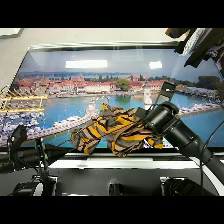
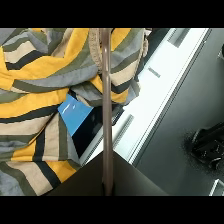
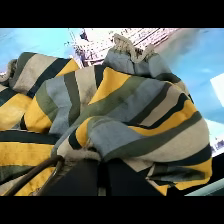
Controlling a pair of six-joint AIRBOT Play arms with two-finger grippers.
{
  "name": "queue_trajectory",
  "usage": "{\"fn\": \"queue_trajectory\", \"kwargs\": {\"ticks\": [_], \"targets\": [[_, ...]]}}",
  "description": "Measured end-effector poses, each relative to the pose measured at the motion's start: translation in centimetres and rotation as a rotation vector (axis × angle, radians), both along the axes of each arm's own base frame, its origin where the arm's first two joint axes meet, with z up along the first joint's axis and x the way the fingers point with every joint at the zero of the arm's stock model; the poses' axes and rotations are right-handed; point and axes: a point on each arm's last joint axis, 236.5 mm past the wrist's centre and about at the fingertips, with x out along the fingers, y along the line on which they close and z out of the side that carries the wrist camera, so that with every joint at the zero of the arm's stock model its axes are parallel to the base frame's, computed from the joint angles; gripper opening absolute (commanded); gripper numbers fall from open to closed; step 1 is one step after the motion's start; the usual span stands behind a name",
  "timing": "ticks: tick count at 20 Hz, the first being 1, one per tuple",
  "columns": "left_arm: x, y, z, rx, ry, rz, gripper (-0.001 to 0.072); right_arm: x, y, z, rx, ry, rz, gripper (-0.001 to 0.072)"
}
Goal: Fold the clothes and pants, and hang the long-sleeved shirts on hangers.
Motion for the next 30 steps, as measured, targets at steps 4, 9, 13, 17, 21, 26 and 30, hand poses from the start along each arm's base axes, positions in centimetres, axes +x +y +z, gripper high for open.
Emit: {"fn": "queue_trajectory", "kwargs": {"ticks": [4, 9, 13, 17, 21, 26, 30], "targets": [[-0.1, 0.0, 0.0, 0.0, 0.002, -0.002, 0.0017, 0.2, -0.2, 0.2, -0.006, -0.012, -0.006, 0.0027], [-0.4, -0.1, -0.1, 0.003, 0.011, -0.014, 0.0017, 0.6, -0.4, 0.4, -0.004, -0.033, -0.025, 0.0027], [-0.4, -0.1, -0.2, 0.003, 0.014, -0.015, 0.0018, 1.1, 0.1, 0.6, 0.015, -0.057, -0.02, 0.0027], [-0.2, 0.0, -0.3, 0.006, 0.005, -0.018, 0.0018, 1.3, 0.6, 0.7, 0.037, -0.066, -0.015, 0.0027], [0.3, 0.0, -0.4, 0.007, -0.009, -0.01, 0.0018, 1.5, 1.6, 0.9, 0.082, -0.082, 0.008, 0.0027], [0.5, 0.1, -0.6, 0.009, -0.02, -0.009, 0.0018, 1.5, 2.0, 1.7, 0.111, -0.103, 0.026, 0.0028], [0.5, 0.1, -0.7, 0.012, -0.025, -0.013, 0.0018, 1.3, 1.9, 2.1, 0.112, -0.107, 0.031, 0.0028]]}}
